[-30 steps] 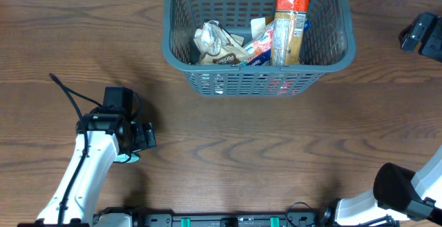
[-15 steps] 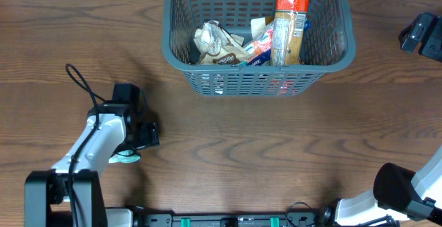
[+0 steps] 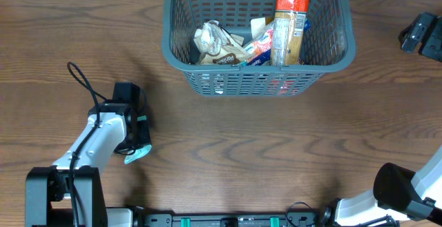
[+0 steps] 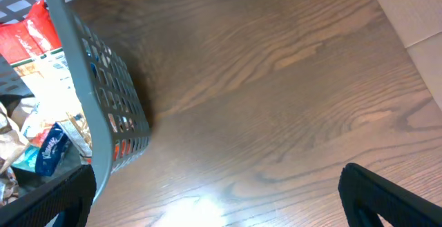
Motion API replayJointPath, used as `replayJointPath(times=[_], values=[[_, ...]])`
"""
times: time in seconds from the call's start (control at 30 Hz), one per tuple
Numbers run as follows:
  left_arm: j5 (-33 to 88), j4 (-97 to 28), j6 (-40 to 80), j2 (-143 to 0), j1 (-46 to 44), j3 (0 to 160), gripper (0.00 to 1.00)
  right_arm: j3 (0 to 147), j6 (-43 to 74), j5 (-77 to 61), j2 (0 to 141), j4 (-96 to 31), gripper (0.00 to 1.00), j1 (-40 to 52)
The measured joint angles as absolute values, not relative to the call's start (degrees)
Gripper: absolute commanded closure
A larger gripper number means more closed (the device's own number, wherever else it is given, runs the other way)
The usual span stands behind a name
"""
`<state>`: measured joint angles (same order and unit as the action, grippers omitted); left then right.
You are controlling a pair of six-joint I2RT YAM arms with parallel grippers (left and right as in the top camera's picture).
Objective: Pack container
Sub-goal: 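Lift the wipes packet and carry it over the basket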
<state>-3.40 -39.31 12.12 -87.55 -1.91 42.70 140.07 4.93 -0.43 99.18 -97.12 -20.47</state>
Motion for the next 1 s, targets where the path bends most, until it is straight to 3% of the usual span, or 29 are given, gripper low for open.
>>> replayJointPath(times=[0.43,1.0], values=[[-3.4,-42.2,12.2,-85.5,-1.9,46.2,0.94,140.1,4.9,-0.4,99.2,-97.1,0.01,-20.5],[-3.2,-42.9,12.6,-56.5,-2.0,67.0,0.94,140.1,4.9,-0.4,99.2,-97.1,0.01,-20.5]])
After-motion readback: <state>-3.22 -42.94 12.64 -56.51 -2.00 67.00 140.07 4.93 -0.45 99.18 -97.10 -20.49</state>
